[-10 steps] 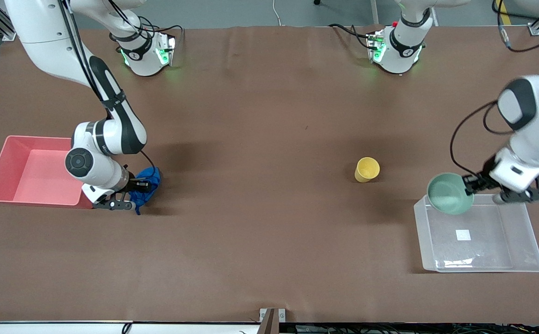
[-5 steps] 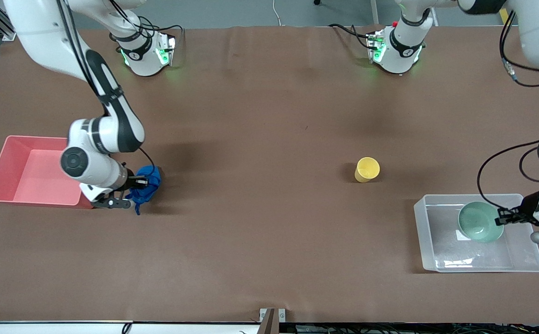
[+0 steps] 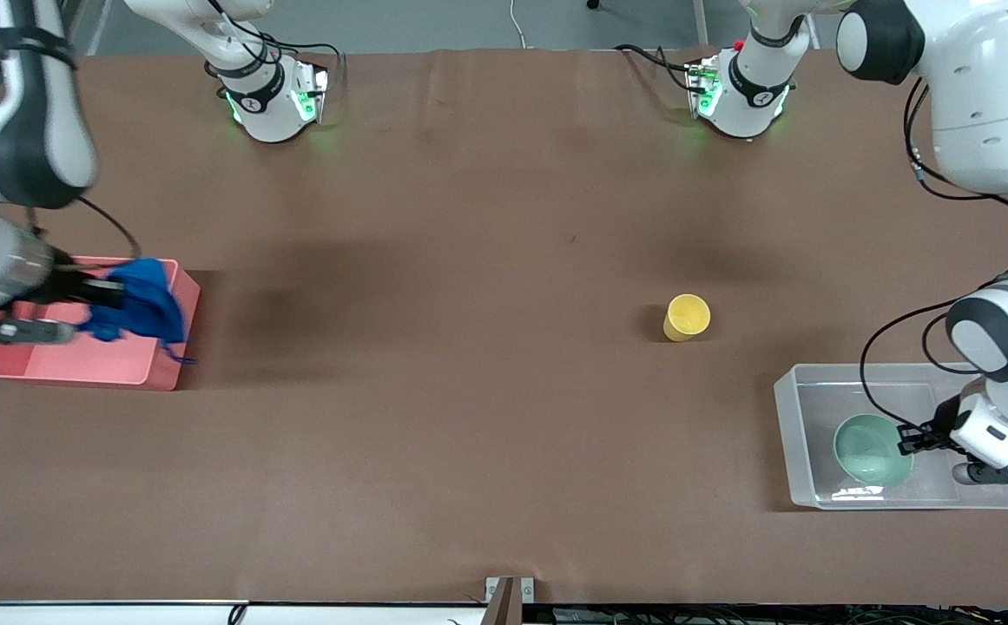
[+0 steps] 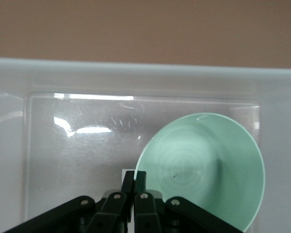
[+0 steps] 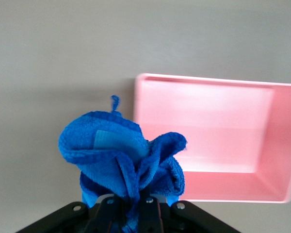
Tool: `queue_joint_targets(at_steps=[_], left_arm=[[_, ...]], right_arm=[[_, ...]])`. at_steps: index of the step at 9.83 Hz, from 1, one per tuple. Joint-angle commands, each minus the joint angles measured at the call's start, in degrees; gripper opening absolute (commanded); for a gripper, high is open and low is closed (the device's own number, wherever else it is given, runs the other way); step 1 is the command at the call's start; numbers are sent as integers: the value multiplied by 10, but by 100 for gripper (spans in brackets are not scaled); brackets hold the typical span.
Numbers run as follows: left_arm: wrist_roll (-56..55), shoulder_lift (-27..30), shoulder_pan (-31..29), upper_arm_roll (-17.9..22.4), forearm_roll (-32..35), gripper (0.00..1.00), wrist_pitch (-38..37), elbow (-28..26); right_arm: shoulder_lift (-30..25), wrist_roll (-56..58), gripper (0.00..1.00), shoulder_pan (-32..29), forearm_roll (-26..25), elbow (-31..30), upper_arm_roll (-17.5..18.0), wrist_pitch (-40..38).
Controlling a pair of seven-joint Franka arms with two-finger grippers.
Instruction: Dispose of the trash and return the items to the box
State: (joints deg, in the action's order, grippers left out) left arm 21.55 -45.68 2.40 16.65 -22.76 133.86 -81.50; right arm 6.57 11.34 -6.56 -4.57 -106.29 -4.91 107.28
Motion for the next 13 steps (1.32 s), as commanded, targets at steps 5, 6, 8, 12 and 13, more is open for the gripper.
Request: queue_joint_targets(at_steps=[5,6,8,12,13], left_arm=[[-1,128,8,-11,-3,100,-31,-83],[-18,179,8,-27,25,100,-67,-106],[-98,269,4,-102,151,100,-82,-185],[-155,328,4,-229,188,100,-78,-322],[-155,320,7,-249,188,100,-74,-336]], right_arm=[[88,103,4,-115,-26,-126,11,197],[111,104,7,-115,-26,-127,12,218],[144,105,98,-113,-25,-126,13,260],[74,93,100,-92,-20,-107,16,223],[13,49,100,-71,-19,-103,16,187]])
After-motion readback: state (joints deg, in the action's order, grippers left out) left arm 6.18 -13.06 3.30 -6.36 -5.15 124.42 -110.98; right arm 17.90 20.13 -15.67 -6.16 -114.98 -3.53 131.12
